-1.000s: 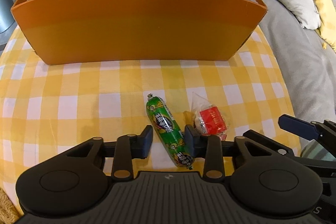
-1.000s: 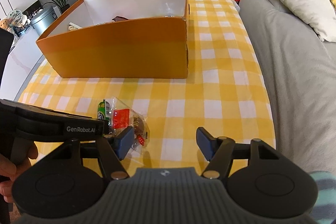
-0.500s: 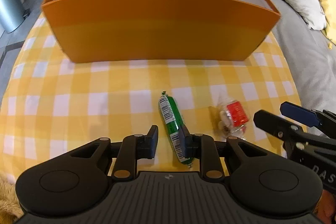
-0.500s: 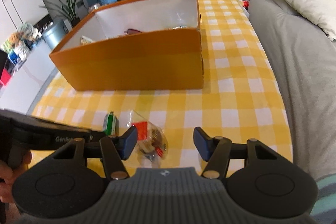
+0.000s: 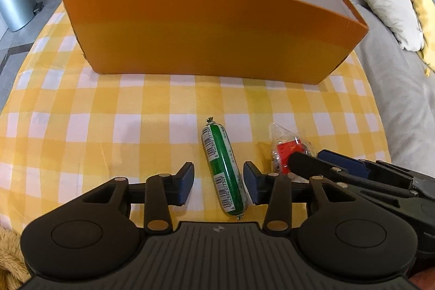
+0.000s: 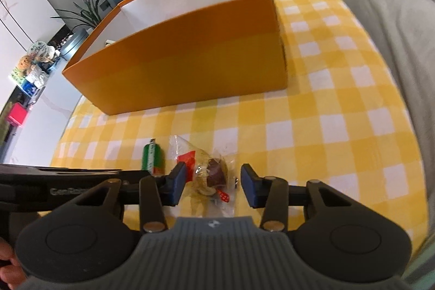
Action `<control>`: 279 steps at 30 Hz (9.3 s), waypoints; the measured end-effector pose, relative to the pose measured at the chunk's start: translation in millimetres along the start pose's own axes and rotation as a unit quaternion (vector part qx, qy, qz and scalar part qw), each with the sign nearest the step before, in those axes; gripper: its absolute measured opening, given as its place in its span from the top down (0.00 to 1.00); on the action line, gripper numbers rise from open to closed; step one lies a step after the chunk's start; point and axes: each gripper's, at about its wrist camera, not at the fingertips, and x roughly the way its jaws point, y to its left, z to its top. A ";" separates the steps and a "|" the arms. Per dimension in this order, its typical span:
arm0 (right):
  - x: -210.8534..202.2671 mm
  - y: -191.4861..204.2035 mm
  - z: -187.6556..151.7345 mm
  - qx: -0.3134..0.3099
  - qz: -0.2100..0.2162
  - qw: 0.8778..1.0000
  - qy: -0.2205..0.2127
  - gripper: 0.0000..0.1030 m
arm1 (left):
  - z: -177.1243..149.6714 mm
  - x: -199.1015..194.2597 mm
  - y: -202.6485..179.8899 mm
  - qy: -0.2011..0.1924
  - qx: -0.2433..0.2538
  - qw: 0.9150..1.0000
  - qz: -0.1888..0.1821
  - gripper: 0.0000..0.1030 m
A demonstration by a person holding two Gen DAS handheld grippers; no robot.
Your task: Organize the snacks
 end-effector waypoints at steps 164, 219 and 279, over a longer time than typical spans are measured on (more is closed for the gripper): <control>98.4 76.8 207.3 -0.162 -0.100 0.978 0.087 0.25 | 202.1 23.1 24.7 -0.024 0.269 0.947 0.172 0.38; -159.4 131.5 67.1 -0.113 -0.100 0.975 -0.161 0.04 | 33.7 -182.6 46.7 -0.225 0.030 0.961 0.157 0.10; -153.0 134.2 63.5 -0.116 -0.115 0.974 -0.155 0.04 | 34.7 -176.1 34.3 -0.212 0.028 0.967 0.142 0.10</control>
